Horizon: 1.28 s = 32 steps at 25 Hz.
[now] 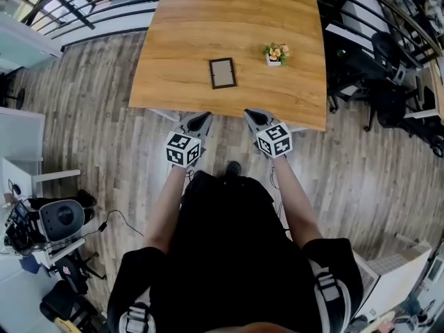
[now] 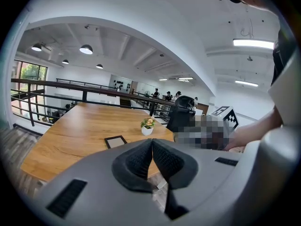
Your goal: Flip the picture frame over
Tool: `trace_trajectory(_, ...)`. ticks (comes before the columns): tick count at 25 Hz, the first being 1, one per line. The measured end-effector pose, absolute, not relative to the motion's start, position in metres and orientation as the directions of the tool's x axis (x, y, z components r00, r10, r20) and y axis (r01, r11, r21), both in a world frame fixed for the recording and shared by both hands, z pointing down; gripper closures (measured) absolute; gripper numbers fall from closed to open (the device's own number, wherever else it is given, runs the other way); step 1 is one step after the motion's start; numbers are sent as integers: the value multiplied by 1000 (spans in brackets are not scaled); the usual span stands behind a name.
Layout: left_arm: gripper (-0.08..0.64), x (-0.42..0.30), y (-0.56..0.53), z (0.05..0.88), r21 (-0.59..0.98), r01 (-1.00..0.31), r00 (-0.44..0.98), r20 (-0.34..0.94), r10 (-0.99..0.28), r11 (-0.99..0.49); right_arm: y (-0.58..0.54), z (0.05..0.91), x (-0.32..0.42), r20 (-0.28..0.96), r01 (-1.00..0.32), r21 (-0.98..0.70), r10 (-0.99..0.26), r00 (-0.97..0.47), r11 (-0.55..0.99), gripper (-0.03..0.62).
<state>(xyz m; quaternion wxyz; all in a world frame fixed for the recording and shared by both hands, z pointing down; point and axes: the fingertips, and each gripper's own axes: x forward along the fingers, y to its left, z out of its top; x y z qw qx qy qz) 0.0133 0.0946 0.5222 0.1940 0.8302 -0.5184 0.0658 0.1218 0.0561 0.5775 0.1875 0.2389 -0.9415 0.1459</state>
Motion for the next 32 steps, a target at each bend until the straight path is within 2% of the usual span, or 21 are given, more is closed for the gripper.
trace_trajectory(19,540,15,48,527,264,-884,453,287,-844,-386,17,587,129,441,-508,-181,-391,-808,842,584)
trace_trajectory(32,540,-9,7,545,302,-872,470,299,-831,-385,-19,603,108,476,-528,-198,-391,-788,826,584)
